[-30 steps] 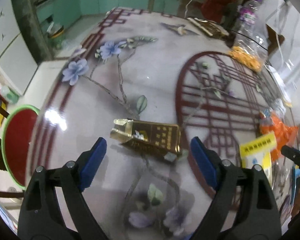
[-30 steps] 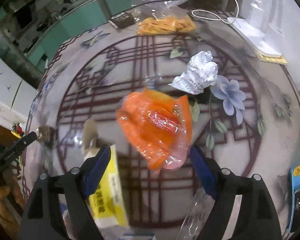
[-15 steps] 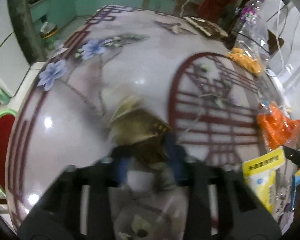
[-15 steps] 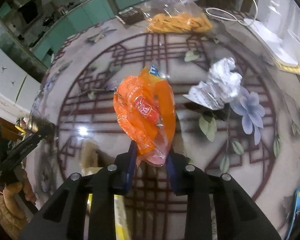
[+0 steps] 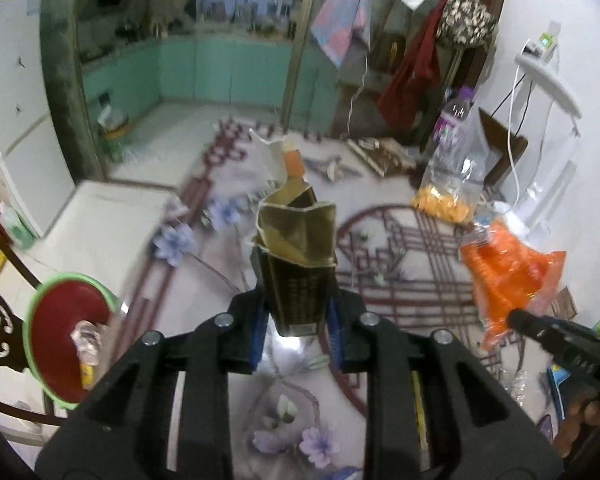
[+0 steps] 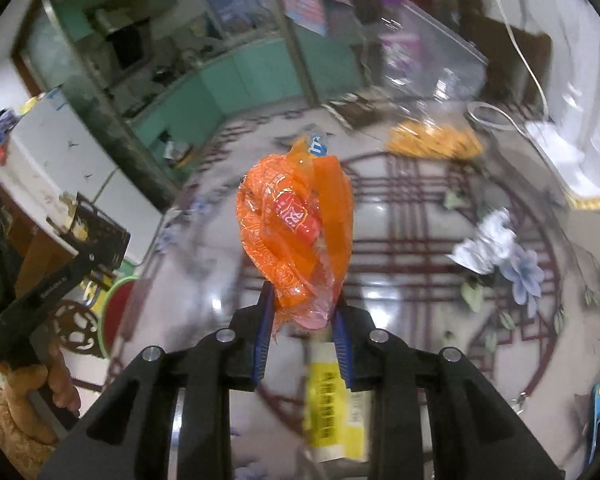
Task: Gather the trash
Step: 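Carry both items over the red bin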
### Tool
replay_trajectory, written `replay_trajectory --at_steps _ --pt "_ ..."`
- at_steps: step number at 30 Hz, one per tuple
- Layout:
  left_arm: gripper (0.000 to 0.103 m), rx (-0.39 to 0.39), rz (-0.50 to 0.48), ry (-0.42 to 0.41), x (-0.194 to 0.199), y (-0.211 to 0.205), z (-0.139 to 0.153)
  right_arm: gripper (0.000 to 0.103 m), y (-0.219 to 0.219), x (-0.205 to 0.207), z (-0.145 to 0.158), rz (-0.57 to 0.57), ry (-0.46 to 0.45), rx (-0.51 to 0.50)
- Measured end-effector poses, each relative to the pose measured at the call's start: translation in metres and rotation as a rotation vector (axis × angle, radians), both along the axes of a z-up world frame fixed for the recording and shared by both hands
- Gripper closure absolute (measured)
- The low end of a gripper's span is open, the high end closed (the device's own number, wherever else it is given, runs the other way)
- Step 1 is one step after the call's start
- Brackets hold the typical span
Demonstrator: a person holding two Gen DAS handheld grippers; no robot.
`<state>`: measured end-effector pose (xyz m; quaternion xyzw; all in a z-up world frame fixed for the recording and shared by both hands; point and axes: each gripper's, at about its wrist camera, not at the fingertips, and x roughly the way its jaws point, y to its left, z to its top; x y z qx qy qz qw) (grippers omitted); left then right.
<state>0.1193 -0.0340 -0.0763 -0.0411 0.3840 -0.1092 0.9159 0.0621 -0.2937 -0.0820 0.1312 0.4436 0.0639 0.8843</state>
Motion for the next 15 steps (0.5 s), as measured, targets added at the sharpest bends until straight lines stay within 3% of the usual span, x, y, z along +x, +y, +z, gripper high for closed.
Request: replay_trajectory --at_steps 6,15 --pt "0.078 0.005 0.033 -0.067 -0.04 0.02 0.038 0.075 0.046 -0.018 0.024 0.104 -0.049 0.002" --pt "0.078 0.007 0.121 -0.124 -0.07 0.06 0.064 0.075 0.094 -0.029 0.052 0.201 -0.12 -0.013"
